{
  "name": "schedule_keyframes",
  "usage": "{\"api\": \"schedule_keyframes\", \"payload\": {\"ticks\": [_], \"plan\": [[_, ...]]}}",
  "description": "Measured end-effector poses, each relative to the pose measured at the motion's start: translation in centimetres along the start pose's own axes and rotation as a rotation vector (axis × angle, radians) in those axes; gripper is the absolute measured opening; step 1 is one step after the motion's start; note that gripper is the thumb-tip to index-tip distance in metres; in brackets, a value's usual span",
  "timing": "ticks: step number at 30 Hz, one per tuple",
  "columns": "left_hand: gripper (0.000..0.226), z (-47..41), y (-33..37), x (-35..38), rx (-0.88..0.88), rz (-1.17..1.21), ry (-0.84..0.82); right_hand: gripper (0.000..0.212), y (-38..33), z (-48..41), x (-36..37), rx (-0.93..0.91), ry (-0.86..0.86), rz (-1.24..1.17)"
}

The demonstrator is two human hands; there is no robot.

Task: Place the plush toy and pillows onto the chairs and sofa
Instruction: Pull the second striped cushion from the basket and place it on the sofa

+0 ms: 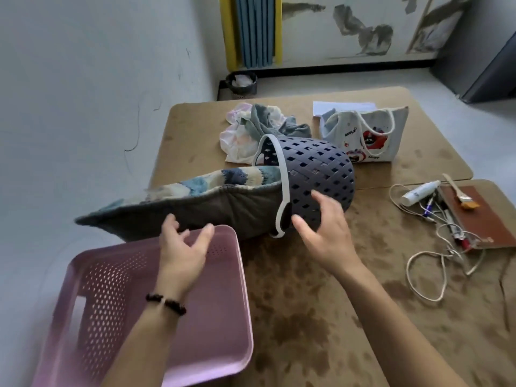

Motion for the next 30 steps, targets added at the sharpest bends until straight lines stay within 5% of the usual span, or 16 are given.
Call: {"api": "schedule_keyframes", "payload": {"ticks": [3, 6, 14, 20, 24, 26, 30], "plan": [[0.102, -5.1, 0.4, 1.3, -0.166, 0.349, 0.009, 0.081, -2.5, -5.8, 2.0, 0.038, 0.127, 0.103], [0.112, -7.0, 0.7, 2.6, -0.254, 0.527, 0.072, 0.103, -2.9, -10.7, 3.7, 0.151, 0.08, 0.221], [0.124, -7.5, 1.9, 6.5, -0.396, 0.491, 0.173, 0.104, 0.0, -11.2, 4.3, 0.251, -0.075, 0.31], [0.116, -5.6, 4.0, 10.0, -0.405, 0.425, 0.342, 0.109, 4.7, -4.2, 1.2, 0.25, -0.028, 0.121], [0.113, -5.0, 3.2, 10.5, -0.523, 0.605, 0.4, 0.111, 7.5, 0.1, 0.9, 0.342, 0.024, 0.029], [0.101, -4.7, 2.7, 10.8, -0.606, 0.745, 0.241, 0.112, 8.8, 2.0, 0.3, 0.412, 0.079, -0.054], [0.035, -1.6, 4.4, 13.1, -0.535, 0.752, -0.076, 0.106, 10.5, 5.0, -2.3, 0.518, 0.182, -0.192]]}}
Point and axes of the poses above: each hand's wrist, its own z-axis away from the middle knuckle, its own x-axis out of the palm, y = z × x, the point moved 2 cm from there along -z, towards the middle knuckle, and after that the axes turned 1 degree about y, right-handed, at the moved point
